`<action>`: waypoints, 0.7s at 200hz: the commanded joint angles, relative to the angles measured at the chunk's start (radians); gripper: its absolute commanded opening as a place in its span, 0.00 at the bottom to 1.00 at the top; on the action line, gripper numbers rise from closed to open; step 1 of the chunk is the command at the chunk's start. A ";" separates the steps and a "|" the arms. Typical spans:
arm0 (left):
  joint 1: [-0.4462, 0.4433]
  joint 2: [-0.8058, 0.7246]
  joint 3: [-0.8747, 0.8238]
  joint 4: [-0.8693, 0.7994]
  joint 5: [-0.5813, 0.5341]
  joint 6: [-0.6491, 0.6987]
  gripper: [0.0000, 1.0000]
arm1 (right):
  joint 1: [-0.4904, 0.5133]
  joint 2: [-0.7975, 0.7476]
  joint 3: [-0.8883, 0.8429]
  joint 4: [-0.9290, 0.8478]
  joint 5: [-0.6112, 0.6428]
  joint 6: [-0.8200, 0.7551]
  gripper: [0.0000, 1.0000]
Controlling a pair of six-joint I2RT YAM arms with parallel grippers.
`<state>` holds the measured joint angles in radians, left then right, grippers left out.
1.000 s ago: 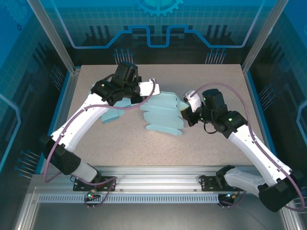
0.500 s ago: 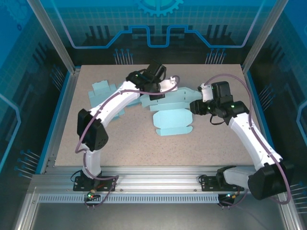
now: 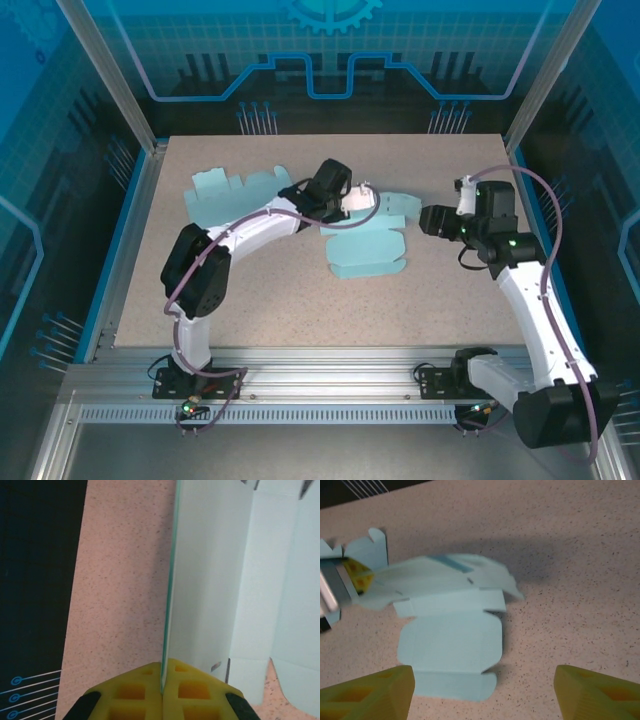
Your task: Fold the paper box
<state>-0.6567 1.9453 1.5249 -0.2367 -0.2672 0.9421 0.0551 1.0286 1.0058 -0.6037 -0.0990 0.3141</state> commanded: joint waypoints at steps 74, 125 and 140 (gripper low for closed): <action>-0.067 0.010 -0.160 0.455 -0.194 0.097 0.00 | -0.008 0.121 -0.012 0.139 -0.223 0.213 0.72; -0.076 0.036 -0.175 0.468 -0.199 0.154 0.00 | 0.051 0.278 0.090 0.159 -0.149 0.209 0.65; -0.077 0.049 -0.179 0.470 -0.199 0.167 0.00 | 0.063 0.315 0.125 0.148 -0.125 0.208 0.64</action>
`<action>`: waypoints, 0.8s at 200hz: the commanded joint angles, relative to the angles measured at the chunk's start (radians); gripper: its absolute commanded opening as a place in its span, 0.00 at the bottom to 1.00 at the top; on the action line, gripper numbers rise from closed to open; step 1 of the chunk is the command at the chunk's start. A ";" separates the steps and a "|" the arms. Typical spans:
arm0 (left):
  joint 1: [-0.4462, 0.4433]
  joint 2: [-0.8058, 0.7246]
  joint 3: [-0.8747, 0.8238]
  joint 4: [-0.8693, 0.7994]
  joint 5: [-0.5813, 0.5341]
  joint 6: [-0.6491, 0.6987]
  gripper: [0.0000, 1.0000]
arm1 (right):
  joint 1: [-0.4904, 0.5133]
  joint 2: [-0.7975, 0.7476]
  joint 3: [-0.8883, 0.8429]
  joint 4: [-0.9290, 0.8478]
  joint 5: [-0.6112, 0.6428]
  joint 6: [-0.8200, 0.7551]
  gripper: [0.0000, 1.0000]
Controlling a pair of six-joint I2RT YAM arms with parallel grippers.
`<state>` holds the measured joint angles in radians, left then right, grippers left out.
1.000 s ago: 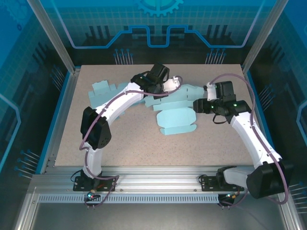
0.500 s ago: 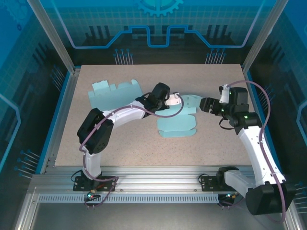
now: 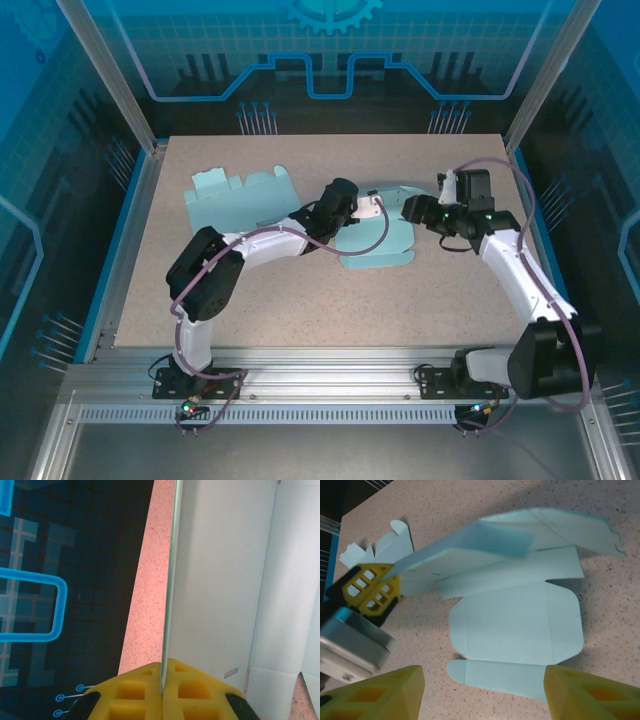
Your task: Fold the paper box
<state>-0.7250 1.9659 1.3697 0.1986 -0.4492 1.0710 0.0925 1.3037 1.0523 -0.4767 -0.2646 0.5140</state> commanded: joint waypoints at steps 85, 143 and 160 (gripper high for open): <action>-0.009 0.083 -0.020 0.071 -0.020 0.079 0.01 | 0.041 0.283 0.265 -0.028 0.037 0.026 0.63; -0.010 0.106 -0.008 0.077 -0.032 0.095 0.01 | 0.053 0.399 0.319 -0.024 0.028 0.047 0.62; -0.007 0.111 -0.003 0.076 -0.035 0.091 0.02 | 0.063 0.415 0.313 -0.012 0.011 0.058 0.62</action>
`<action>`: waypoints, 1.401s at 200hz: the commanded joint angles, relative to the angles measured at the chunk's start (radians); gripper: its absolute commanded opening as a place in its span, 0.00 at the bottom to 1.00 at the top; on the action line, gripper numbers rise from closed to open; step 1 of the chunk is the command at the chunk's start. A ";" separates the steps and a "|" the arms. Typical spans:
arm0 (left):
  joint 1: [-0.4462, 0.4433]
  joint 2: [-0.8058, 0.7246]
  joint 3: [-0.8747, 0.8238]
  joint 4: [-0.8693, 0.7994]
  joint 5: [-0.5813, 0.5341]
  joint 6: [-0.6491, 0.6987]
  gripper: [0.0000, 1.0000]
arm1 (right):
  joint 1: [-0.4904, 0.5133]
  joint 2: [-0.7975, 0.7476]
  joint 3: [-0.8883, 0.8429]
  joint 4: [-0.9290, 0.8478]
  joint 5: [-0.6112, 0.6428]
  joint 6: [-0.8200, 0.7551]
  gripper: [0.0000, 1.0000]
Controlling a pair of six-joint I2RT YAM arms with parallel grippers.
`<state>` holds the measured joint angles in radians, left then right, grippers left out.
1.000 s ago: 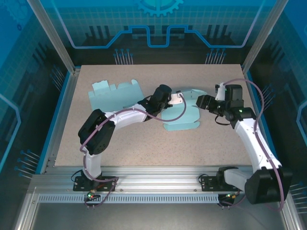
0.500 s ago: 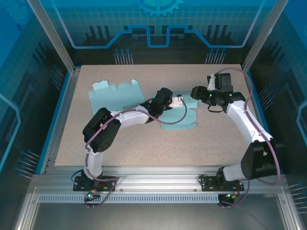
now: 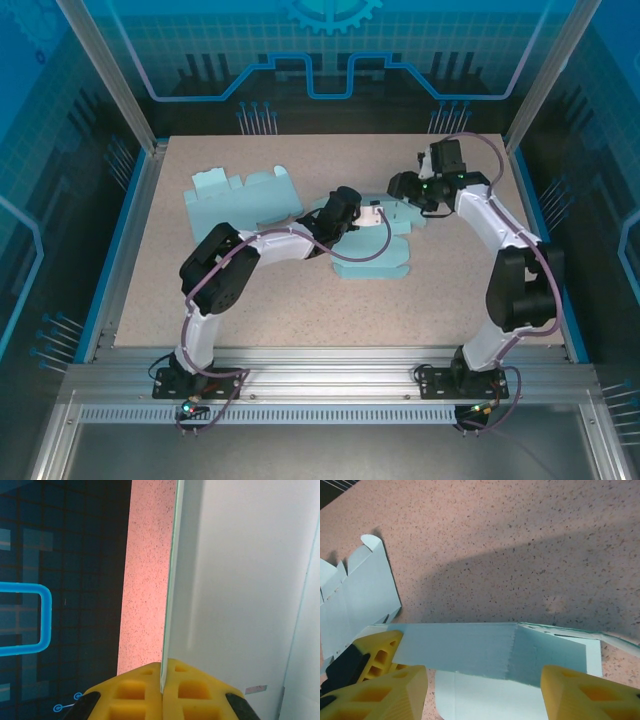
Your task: Fold the paper box
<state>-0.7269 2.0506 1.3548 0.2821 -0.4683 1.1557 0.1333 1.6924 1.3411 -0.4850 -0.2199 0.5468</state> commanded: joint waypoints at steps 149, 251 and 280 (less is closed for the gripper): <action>-0.004 0.042 0.002 0.066 -0.030 0.013 0.02 | 0.042 0.034 -0.046 0.070 -0.019 0.067 0.56; -0.004 0.040 -0.024 0.141 -0.054 0.058 0.02 | 0.034 0.002 -0.046 0.017 0.100 0.023 0.73; -0.003 0.041 -0.025 0.147 -0.056 0.061 0.02 | 0.033 0.045 -0.032 0.028 0.067 0.025 0.75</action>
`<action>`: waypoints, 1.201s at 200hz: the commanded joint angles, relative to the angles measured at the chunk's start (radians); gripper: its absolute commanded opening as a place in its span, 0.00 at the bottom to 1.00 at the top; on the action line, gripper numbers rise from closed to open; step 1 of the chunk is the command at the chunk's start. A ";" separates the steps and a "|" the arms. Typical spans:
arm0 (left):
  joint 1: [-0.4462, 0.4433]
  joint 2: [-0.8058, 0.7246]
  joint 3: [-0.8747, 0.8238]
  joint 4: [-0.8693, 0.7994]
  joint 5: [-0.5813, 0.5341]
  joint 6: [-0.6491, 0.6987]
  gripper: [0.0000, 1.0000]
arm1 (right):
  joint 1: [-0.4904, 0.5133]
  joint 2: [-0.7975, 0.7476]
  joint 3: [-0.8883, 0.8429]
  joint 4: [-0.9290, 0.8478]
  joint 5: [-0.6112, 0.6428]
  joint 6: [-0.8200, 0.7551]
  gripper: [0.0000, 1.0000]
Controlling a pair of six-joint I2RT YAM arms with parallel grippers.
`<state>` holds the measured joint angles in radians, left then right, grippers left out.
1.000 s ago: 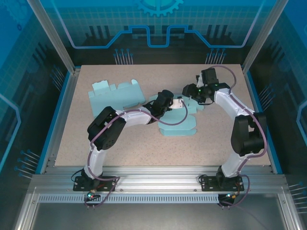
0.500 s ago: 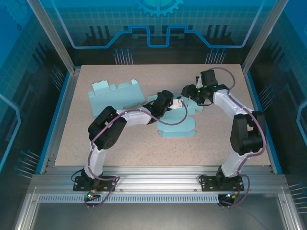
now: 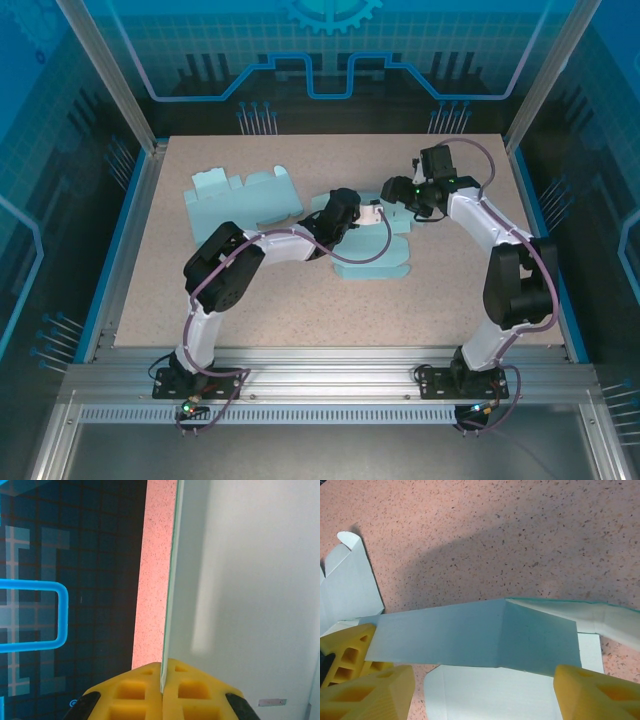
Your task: Fold the paper box
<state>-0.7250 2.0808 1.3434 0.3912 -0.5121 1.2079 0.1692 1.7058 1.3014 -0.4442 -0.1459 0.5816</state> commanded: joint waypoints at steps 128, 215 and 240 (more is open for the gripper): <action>-0.006 0.056 -0.006 0.065 -0.029 0.047 0.02 | 0.001 -0.057 -0.127 0.123 -0.099 0.032 0.63; 0.017 0.042 -0.017 0.063 -0.028 0.046 0.02 | -0.066 -0.422 -0.513 0.157 0.073 0.052 0.70; 0.017 0.041 -0.020 0.061 -0.027 0.048 0.02 | -0.069 -0.332 -0.481 0.145 0.061 0.046 0.64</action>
<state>-0.7097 2.1208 1.3365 0.4507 -0.5346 1.2564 0.1131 1.3022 0.8024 -0.3069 -0.1001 0.6281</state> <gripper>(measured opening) 0.060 0.671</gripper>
